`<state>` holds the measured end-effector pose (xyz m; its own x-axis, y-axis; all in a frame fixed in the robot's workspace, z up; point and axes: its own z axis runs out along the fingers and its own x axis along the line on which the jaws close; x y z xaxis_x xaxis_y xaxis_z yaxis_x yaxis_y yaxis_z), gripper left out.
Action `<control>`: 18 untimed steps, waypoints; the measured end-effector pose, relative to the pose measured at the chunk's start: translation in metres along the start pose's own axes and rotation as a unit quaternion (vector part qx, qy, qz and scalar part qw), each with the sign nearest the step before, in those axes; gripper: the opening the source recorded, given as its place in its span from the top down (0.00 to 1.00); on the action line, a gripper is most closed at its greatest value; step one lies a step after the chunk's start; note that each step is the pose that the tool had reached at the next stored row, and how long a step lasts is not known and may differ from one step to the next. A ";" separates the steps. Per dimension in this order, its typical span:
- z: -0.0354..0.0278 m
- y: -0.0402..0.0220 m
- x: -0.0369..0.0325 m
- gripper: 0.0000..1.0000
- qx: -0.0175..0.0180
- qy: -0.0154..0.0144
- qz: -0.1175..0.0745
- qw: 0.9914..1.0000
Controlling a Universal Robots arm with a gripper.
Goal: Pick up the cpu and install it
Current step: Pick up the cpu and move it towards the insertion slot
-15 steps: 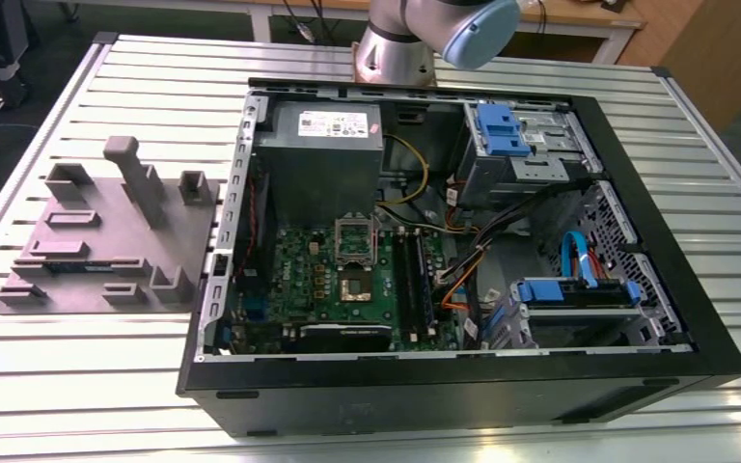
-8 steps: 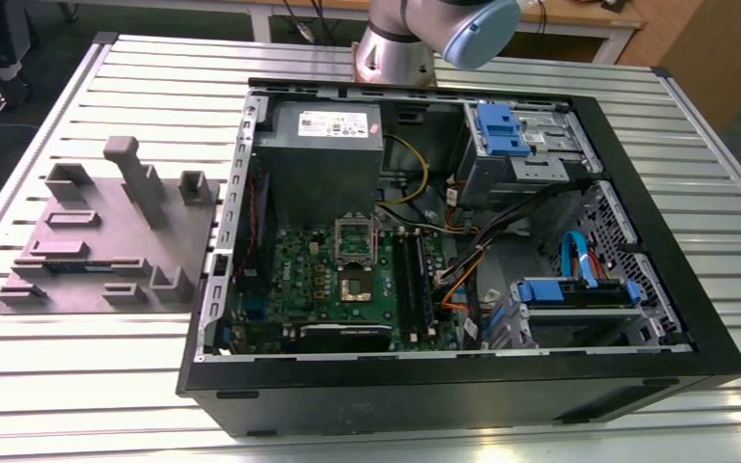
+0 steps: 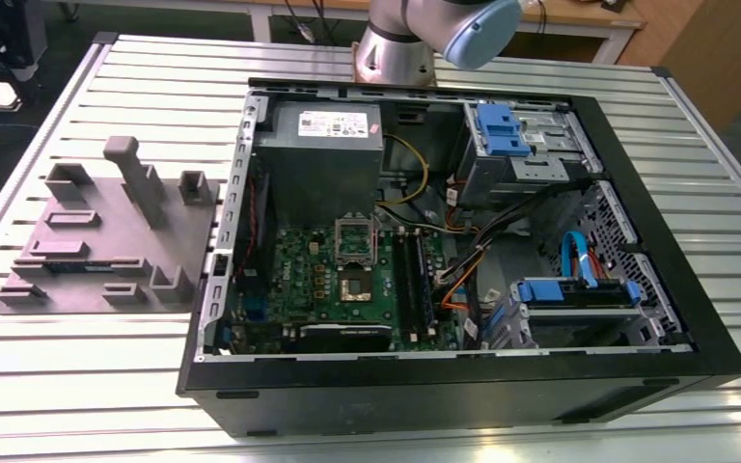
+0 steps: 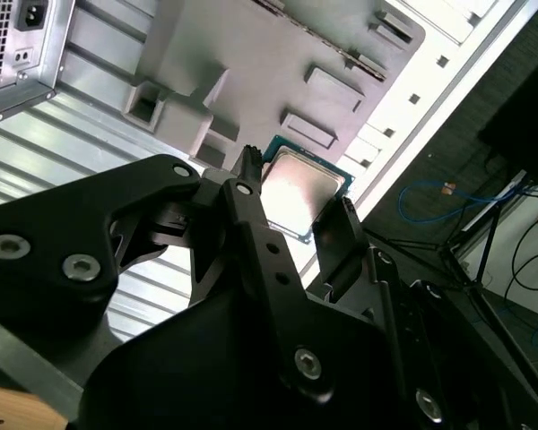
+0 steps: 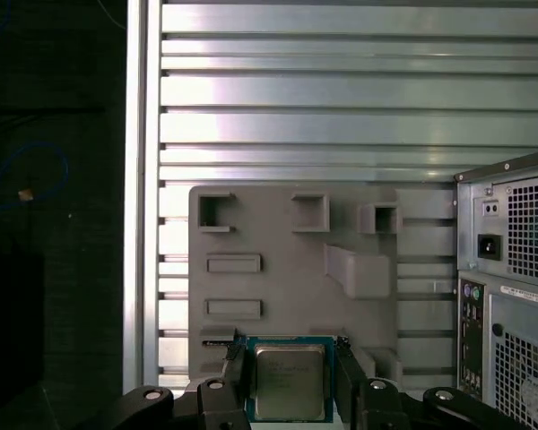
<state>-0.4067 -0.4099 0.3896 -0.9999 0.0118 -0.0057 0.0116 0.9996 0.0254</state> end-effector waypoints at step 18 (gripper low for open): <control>-0.0046 0.0004 -0.0127 0.52 0.002 0.000 0.007 1.000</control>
<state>-0.3940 -0.4098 0.3942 -0.9996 0.0262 -0.0058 0.0261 0.9994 0.0206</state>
